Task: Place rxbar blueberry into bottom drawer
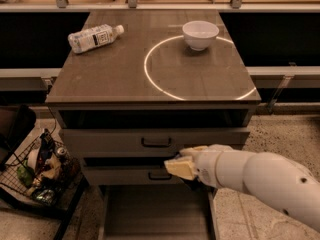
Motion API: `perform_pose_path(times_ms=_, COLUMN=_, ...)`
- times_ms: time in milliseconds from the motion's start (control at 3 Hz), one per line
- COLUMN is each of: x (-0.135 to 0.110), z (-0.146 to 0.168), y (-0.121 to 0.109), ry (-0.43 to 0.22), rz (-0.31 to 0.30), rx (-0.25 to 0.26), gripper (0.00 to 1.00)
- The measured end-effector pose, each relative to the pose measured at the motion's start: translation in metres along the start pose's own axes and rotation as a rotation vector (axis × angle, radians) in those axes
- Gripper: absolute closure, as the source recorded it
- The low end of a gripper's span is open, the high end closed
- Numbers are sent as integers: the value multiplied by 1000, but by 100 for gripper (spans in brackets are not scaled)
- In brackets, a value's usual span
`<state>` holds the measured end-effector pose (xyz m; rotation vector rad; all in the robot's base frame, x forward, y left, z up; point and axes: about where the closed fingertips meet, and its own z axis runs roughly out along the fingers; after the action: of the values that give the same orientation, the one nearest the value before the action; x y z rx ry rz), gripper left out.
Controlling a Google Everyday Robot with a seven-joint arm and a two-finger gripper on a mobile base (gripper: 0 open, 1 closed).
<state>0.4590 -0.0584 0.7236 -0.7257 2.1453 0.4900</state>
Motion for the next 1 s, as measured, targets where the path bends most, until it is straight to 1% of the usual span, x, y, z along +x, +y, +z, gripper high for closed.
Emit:
perform_pose_path(times_ms=333, x=92, z=-10, y=-32, ry=96, rz=42, rx=8, gripper=100)
perform_pose_path(times_ms=667, x=170, z=-13, y=-64, ry=106, rz=140, rx=-15, gripper=100)
perform_pose_path(times_ms=1000, x=236, z=1, y=-86, ry=88, rz=258, rx=-42, gripper=100)
